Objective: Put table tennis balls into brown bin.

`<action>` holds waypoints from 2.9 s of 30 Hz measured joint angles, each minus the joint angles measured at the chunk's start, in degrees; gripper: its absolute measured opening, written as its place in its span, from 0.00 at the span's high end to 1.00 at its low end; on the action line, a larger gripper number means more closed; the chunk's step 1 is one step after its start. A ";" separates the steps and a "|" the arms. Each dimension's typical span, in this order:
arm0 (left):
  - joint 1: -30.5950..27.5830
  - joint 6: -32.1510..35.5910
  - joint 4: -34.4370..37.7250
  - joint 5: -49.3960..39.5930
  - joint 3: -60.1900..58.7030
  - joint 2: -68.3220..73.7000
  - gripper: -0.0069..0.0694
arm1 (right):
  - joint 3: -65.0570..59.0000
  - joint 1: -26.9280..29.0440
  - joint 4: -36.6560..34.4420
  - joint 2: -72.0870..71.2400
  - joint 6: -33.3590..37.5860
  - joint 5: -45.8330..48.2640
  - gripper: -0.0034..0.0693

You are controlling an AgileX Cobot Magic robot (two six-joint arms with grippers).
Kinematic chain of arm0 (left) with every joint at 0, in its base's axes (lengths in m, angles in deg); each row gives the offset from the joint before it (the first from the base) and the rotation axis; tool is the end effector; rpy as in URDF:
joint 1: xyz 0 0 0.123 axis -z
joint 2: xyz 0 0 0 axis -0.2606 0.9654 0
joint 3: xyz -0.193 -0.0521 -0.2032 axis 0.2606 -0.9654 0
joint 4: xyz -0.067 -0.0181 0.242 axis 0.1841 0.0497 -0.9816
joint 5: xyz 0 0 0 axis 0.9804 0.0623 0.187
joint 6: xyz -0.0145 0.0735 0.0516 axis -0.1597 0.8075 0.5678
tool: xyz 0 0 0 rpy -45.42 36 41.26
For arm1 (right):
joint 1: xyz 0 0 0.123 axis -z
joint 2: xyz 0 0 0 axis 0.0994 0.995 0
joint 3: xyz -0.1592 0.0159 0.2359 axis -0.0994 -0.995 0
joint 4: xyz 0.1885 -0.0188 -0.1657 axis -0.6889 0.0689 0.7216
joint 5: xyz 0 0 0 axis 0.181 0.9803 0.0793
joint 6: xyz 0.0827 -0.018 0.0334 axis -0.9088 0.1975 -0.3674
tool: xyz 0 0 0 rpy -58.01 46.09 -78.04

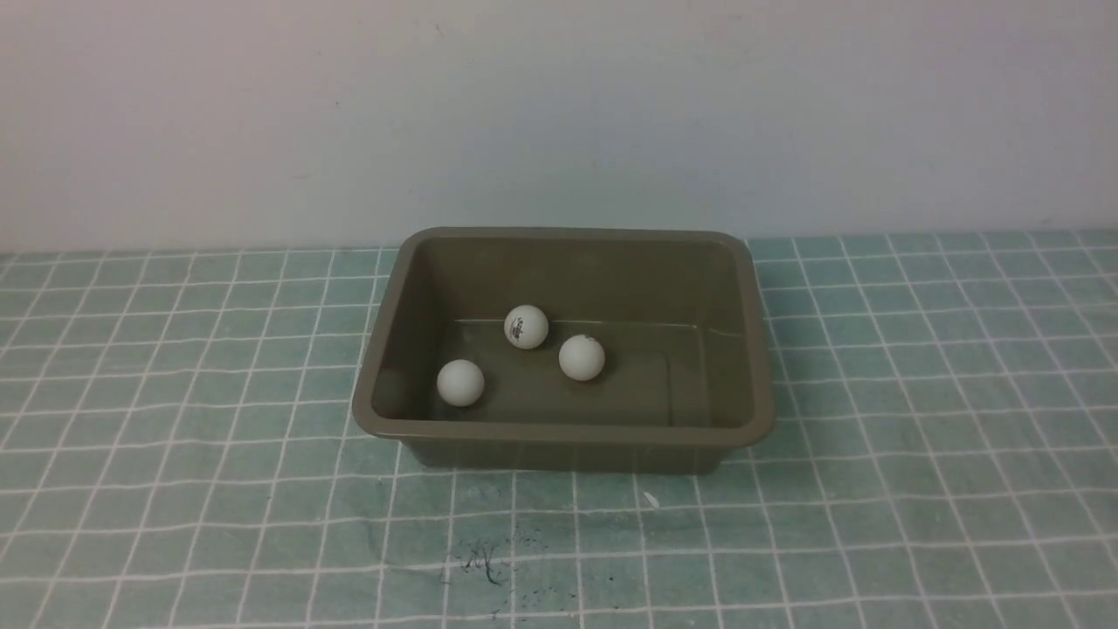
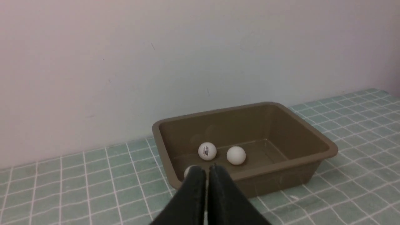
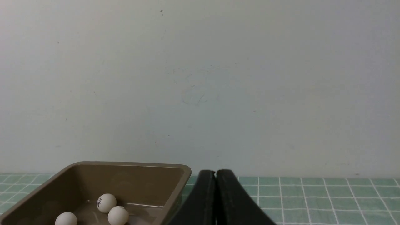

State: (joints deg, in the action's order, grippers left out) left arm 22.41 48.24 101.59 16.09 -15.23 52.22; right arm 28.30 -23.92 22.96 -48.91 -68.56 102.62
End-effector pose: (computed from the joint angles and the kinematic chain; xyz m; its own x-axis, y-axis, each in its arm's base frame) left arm -0.0015 -0.0231 0.3058 -0.0902 -0.0014 -0.9959 0.3725 0.9274 -0.0351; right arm 0.0143 -0.0106 0.3016 -0.0701 0.1723 -0.9825 -0.1459 0.9726 0.1810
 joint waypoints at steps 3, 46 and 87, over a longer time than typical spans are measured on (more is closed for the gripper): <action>0.00 0.32 -0.01 -0.78 -0.07 0.00 0.92 | 0.00 0.00 0.00 0.00 0.00 0.00 0.97; -5.65 -13.45 -21.28 19.25 -29.02 -0.08 0.92 | 0.00 0.00 0.13 0.00 0.00 -0.01 0.97; -5.65 -13.45 -21.28 19.12 -29.02 -0.08 0.92 | -26.17 16.49 -11.14 0.12 18.95 -11.91 0.97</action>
State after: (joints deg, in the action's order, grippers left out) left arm 16.76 34.79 80.31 35.21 -44.25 52.14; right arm 2.13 -7.43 11.82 -48.79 -49.61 90.71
